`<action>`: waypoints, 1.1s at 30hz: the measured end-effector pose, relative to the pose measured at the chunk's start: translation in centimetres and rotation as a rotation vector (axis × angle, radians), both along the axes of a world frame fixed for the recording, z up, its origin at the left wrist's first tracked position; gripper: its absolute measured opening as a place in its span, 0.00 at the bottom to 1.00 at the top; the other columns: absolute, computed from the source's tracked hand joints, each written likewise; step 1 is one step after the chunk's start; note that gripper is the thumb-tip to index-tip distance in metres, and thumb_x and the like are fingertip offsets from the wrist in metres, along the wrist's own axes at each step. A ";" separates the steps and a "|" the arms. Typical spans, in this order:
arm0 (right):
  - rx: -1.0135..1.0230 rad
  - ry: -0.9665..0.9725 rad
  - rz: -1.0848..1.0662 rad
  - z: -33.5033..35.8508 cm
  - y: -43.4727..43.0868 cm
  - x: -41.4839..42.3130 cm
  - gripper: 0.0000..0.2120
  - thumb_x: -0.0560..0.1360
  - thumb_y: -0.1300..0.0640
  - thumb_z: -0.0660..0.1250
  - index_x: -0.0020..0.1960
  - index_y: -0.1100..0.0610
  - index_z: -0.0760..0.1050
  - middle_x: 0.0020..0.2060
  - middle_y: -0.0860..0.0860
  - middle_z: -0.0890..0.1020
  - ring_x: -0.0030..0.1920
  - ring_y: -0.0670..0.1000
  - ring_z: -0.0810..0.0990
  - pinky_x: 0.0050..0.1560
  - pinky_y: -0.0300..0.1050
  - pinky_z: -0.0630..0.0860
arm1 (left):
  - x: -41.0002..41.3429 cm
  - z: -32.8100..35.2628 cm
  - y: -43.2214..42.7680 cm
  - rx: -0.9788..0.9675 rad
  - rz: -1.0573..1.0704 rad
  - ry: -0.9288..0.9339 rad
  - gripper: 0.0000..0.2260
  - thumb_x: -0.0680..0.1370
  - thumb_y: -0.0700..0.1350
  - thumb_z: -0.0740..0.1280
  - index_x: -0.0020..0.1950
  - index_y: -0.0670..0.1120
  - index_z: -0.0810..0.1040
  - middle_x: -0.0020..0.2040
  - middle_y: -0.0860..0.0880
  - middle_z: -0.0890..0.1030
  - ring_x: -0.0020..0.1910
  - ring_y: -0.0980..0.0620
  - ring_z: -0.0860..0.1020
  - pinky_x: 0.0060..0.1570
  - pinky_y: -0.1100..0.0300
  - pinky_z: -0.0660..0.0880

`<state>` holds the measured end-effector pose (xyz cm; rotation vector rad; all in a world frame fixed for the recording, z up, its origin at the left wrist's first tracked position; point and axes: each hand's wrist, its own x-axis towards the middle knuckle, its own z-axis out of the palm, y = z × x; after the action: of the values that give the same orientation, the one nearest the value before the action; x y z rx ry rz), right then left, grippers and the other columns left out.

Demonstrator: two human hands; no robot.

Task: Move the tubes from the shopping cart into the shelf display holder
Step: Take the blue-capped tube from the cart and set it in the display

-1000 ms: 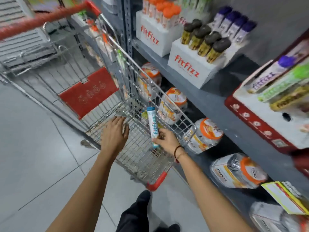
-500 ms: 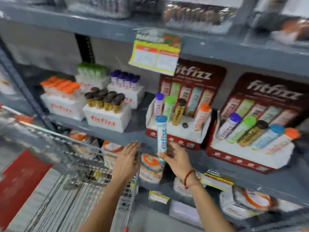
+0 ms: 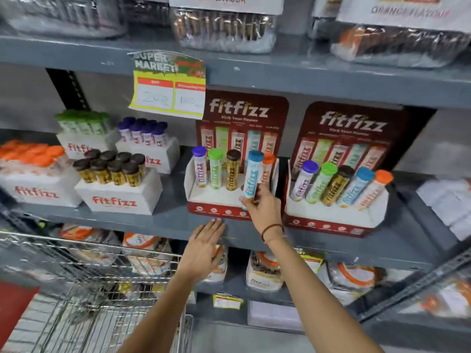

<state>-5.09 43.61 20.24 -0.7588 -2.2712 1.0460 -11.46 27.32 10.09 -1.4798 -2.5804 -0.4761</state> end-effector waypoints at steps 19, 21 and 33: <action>0.175 -0.184 -0.151 1.4 -0.3 -4.3 0.17 0.75 0.54 0.66 0.57 0.63 0.67 0.54 0.62 0.80 0.54 0.61 0.80 0.50 0.54 0.79 | -0.5 -0.8 -0.1 -0.037 -0.007 0.066 0.25 0.76 0.53 0.57 0.70 0.42 0.69 0.69 0.45 0.71 0.68 0.48 0.67 0.68 0.52 0.57; 0.172 -0.194 -0.165 1.4 -0.4 -4.4 0.17 0.75 0.55 0.66 0.58 0.63 0.67 0.54 0.62 0.80 0.54 0.62 0.80 0.50 0.55 0.79 | -0.6 -0.9 -0.1 -0.037 -0.006 0.074 0.25 0.76 0.54 0.57 0.69 0.42 0.69 0.68 0.45 0.71 0.68 0.48 0.68 0.68 0.52 0.58; 0.141 -0.238 -0.260 2.0 -1.2 -4.8 0.15 0.76 0.57 0.64 0.60 0.62 0.67 0.54 0.62 0.80 0.55 0.62 0.80 0.49 0.55 0.78 | -0.5 -0.9 -0.1 -0.039 -0.001 0.084 0.24 0.76 0.53 0.57 0.69 0.42 0.70 0.68 0.45 0.72 0.67 0.48 0.69 0.65 0.46 0.59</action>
<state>-9.90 42.37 22.27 -1.1335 -2.3302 0.6991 -11.99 27.25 9.17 -1.4800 -2.5382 -0.3573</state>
